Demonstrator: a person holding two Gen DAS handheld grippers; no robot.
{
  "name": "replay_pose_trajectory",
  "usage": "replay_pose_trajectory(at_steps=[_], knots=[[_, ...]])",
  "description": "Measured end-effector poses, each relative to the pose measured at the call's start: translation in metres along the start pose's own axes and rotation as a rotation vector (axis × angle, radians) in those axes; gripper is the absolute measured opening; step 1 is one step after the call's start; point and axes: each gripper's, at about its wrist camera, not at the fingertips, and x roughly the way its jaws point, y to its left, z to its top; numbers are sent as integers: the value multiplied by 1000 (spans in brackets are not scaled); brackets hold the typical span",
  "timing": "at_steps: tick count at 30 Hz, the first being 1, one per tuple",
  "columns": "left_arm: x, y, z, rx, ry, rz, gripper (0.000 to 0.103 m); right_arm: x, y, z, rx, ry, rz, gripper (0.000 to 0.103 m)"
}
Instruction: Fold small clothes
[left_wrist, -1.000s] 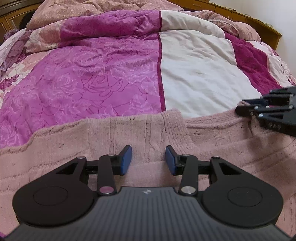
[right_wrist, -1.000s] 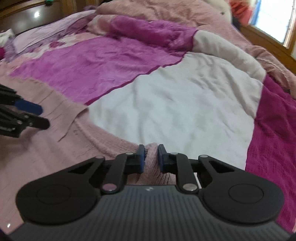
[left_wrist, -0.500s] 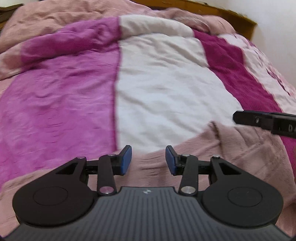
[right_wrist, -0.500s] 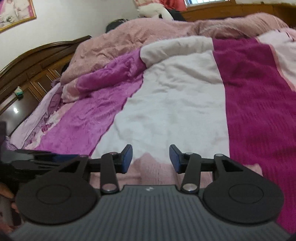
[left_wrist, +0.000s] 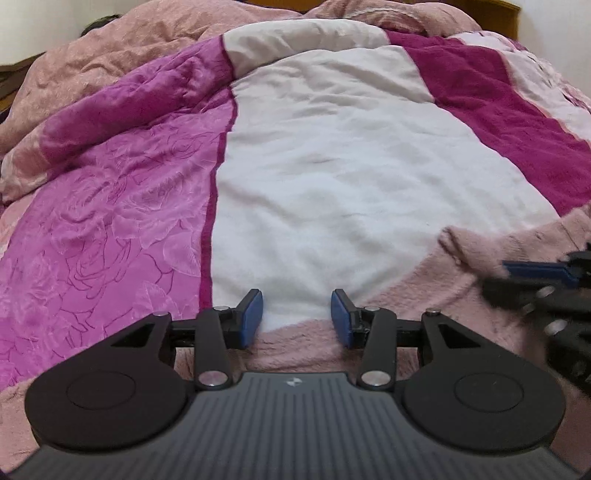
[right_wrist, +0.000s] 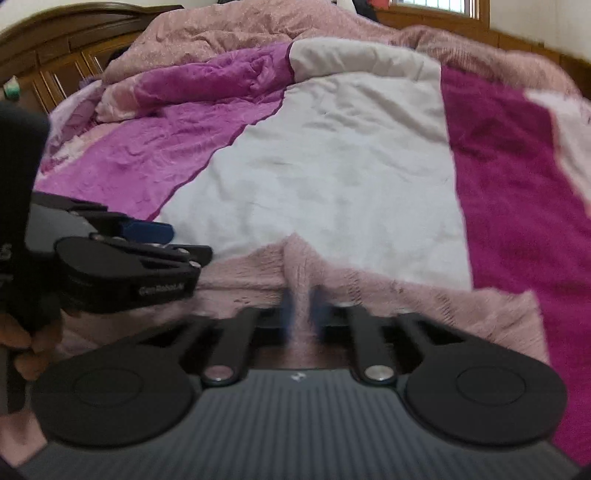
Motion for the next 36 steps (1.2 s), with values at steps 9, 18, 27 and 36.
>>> replay_pose_trajectory(at_steps=[9,18,27,36], knots=[[1,2,-1,-20,-18,-1,50,-1,6,-1,-39,55,94,11],[-45,57,5,-77,-111,-39,50,-21,-45,6,272,-30,281,25],[-47,92,-11,-80,-37,-43,50,-15,-43,9,208,-9,247,36],[-17,89,-28,-75,12,54,50,-3,7,15,-6,46,140,38]])
